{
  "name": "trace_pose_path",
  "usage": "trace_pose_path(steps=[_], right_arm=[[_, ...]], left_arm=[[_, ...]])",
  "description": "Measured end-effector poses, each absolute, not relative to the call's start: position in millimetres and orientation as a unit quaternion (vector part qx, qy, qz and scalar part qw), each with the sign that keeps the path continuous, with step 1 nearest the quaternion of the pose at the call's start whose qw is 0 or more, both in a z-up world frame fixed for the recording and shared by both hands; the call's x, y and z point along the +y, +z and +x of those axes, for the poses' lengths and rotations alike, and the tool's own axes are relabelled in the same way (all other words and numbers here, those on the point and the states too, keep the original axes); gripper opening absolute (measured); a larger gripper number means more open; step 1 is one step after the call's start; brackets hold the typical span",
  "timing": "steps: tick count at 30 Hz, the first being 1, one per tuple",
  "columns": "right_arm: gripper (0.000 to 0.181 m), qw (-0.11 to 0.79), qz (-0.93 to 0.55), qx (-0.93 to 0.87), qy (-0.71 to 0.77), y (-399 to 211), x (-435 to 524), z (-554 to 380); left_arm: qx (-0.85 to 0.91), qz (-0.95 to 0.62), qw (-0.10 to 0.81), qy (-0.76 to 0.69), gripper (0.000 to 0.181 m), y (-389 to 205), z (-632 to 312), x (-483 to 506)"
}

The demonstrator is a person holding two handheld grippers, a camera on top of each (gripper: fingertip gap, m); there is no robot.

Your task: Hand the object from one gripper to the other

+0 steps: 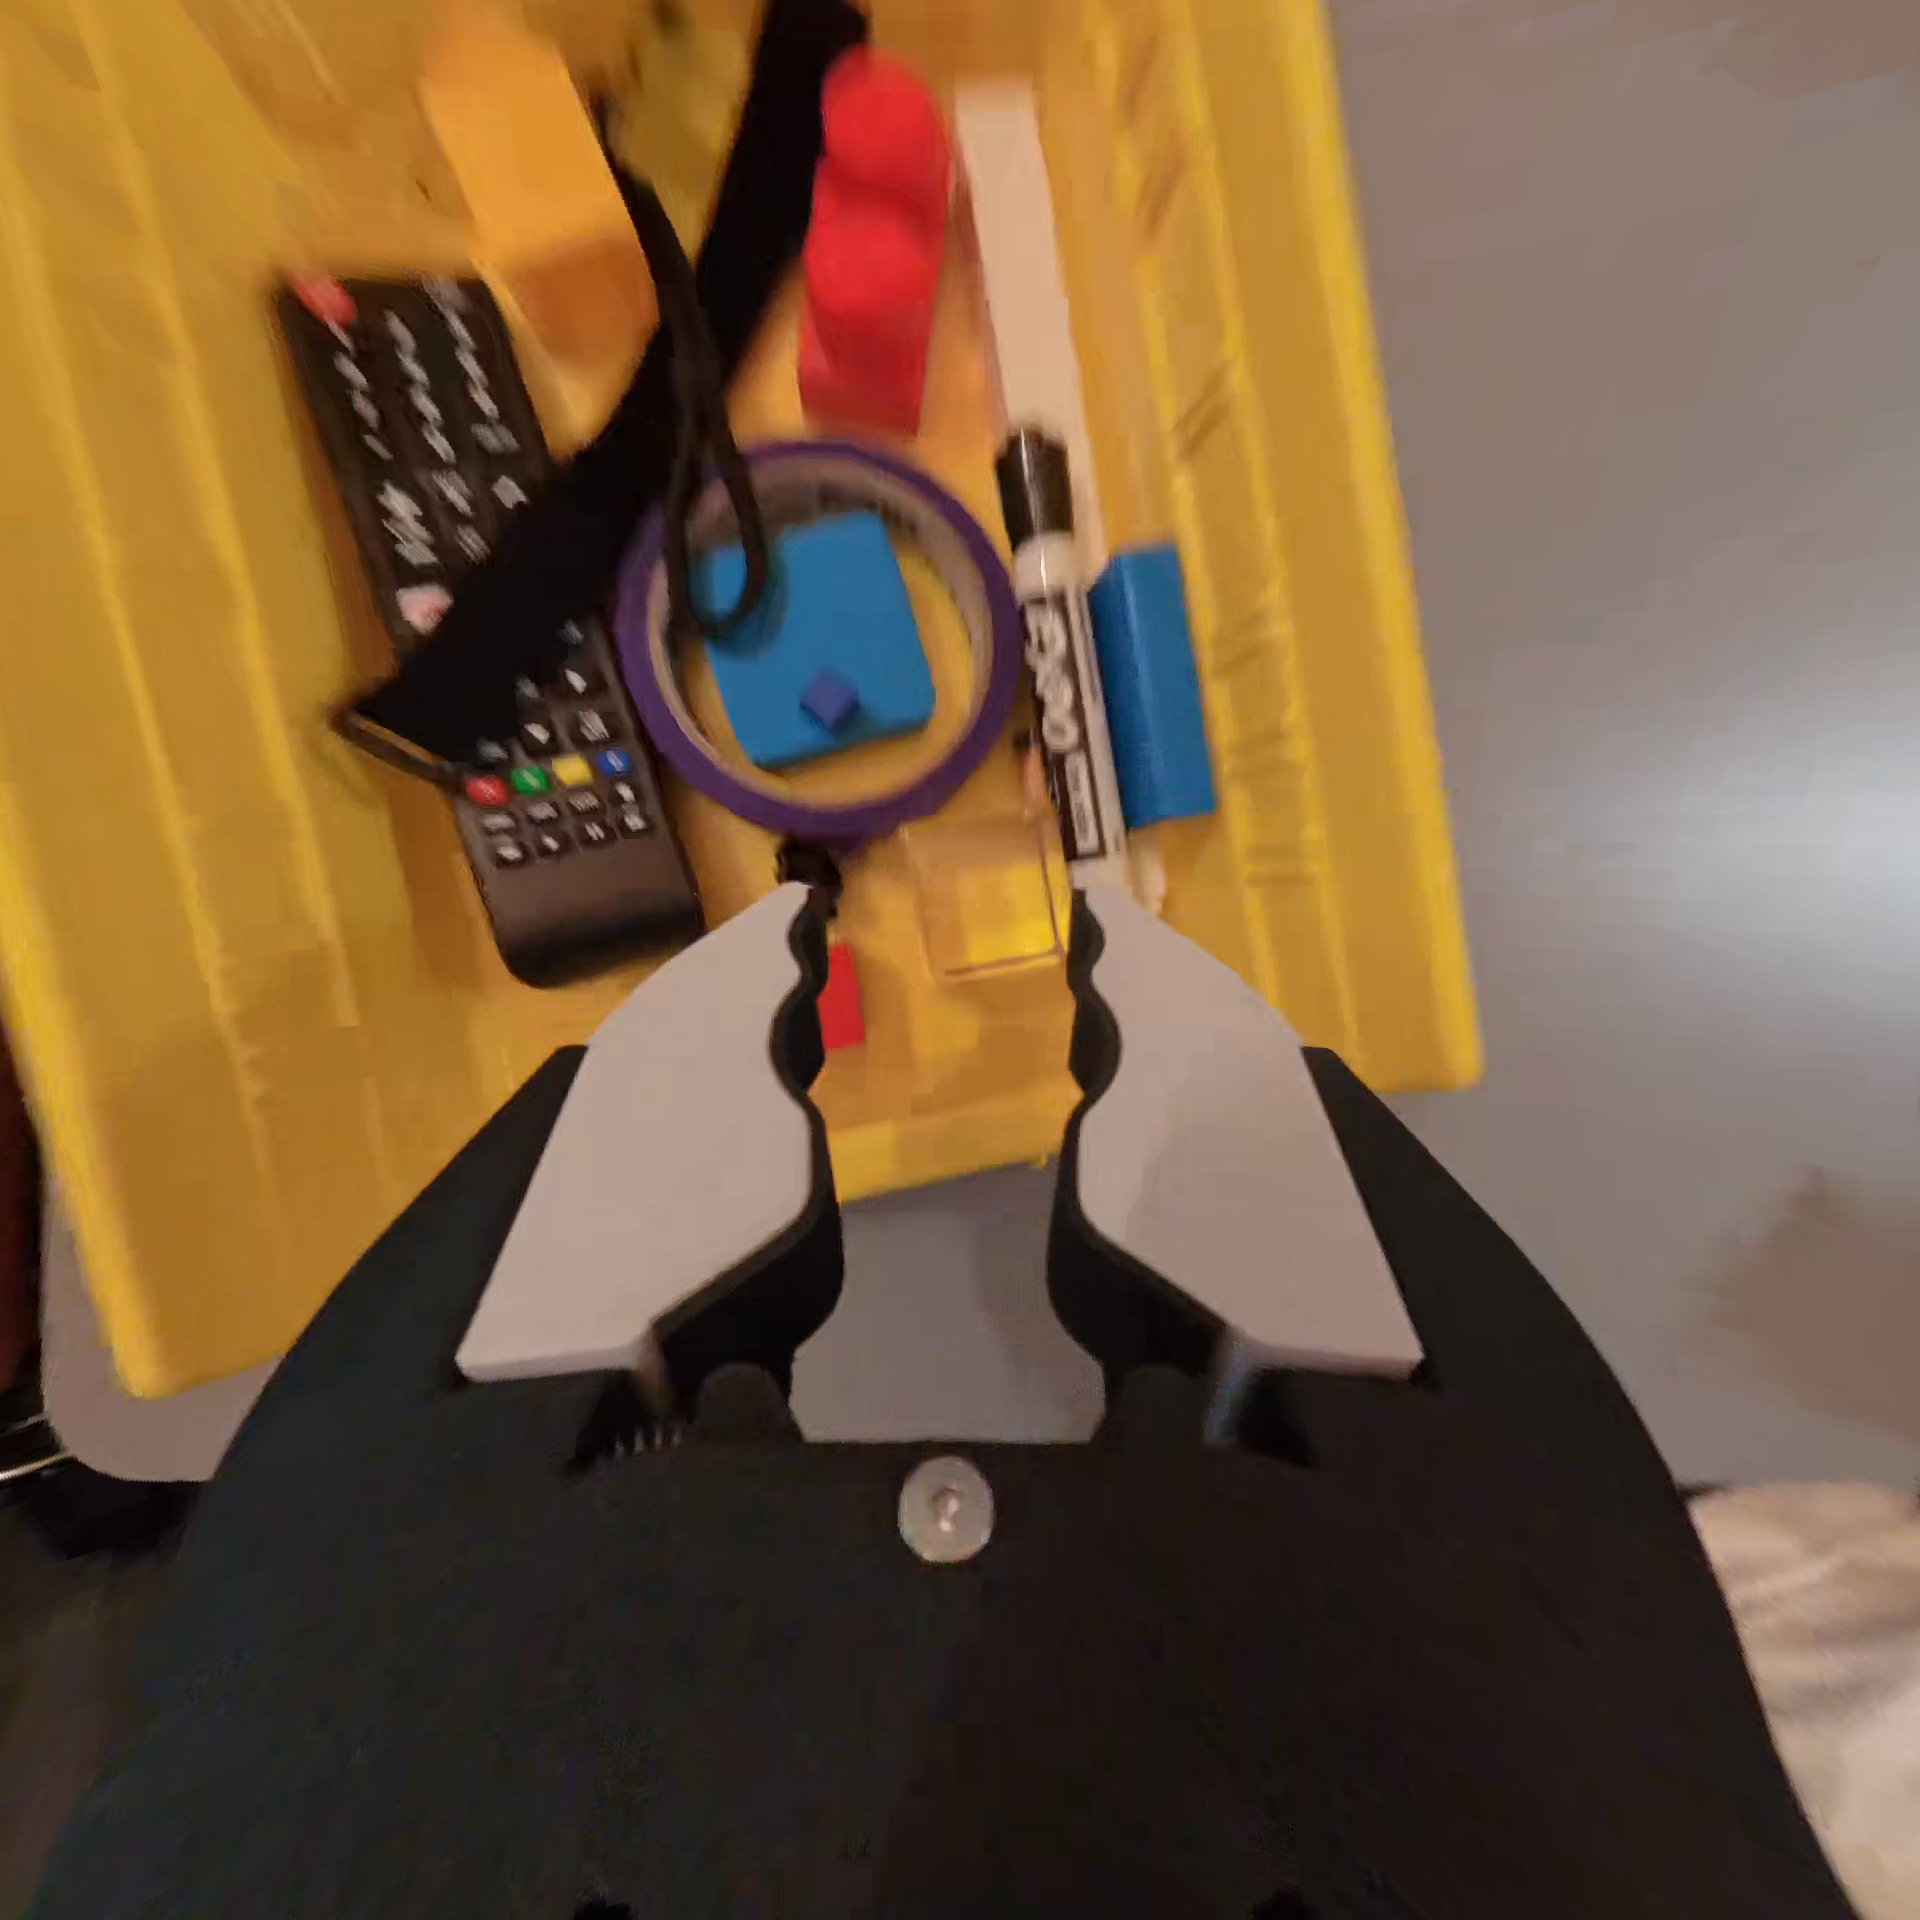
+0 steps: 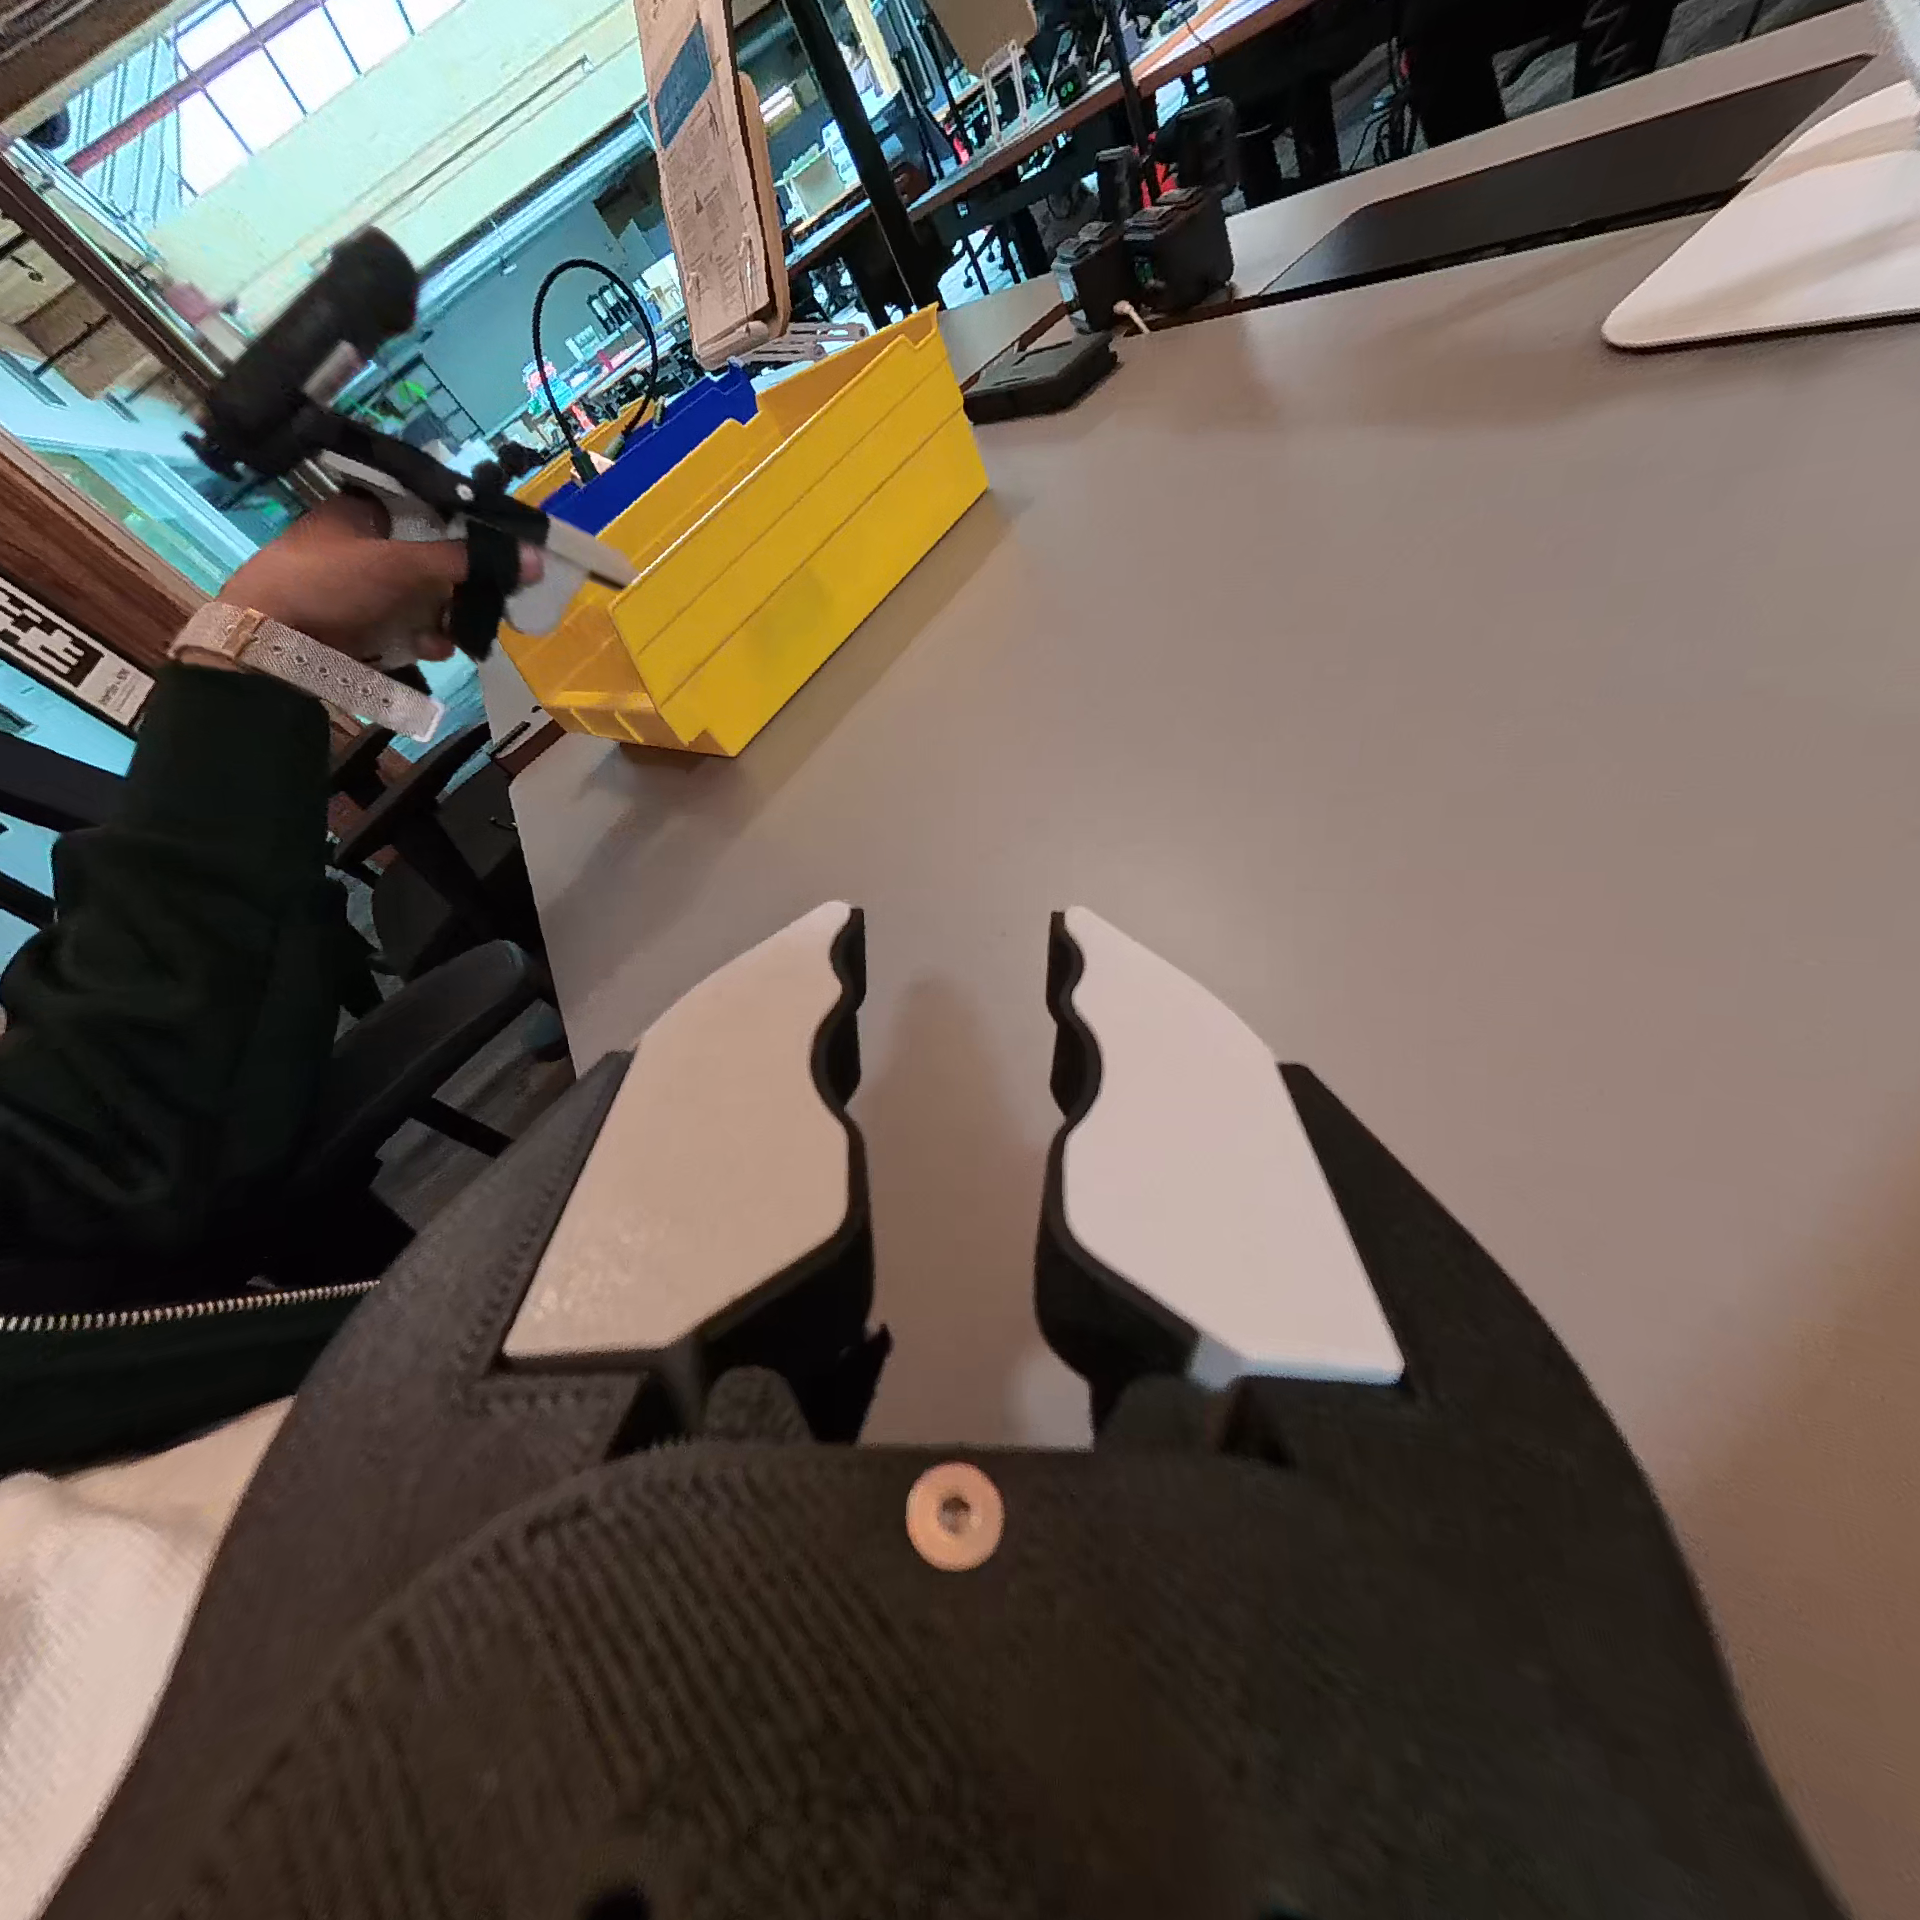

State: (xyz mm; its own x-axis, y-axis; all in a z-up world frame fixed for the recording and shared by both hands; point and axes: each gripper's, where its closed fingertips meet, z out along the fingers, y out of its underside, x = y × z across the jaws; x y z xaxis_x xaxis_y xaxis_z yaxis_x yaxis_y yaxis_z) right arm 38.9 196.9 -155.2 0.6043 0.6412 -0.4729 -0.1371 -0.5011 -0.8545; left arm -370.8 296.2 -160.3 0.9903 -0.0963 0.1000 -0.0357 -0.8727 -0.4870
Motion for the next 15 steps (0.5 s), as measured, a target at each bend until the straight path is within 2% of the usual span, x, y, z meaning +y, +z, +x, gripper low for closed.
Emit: trace_pose_path(steps=[4,7,12,14,15], right_arm=[[0.034,0.465,-0.769,-0.175,0.404,-160.3,196.2,34.2],[0.033,0.469,-0.768,-0.180,0.398,-159.1,195.6,34.4],[0.033,0.467,-0.762,-0.164,0.418,-156.0,194.8,37.1],[0.033,0.465,-0.759,-0.159,0.427,-154.7,193.9,37.5],[0.034,0.464,-0.759,-0.158,0.430,-154.1,193.3,37.2]], left_arm=[[0.050,-0.978,0.176,-0.103,0.061,-198.0,-358.3,288.3],[0.056,-0.980,0.161,-0.100,0.068,-209.1,-353.6,291.1],[0.065,-0.985,0.143,-0.067,0.057,-211.3,-355.4,286.2],[0.059,-0.988,0.137,-0.042,0.043,-212.8,-367.8,283.3],[0.055,-0.987,0.140,-0.050,0.043,-213.0,-369.5,282.4]])
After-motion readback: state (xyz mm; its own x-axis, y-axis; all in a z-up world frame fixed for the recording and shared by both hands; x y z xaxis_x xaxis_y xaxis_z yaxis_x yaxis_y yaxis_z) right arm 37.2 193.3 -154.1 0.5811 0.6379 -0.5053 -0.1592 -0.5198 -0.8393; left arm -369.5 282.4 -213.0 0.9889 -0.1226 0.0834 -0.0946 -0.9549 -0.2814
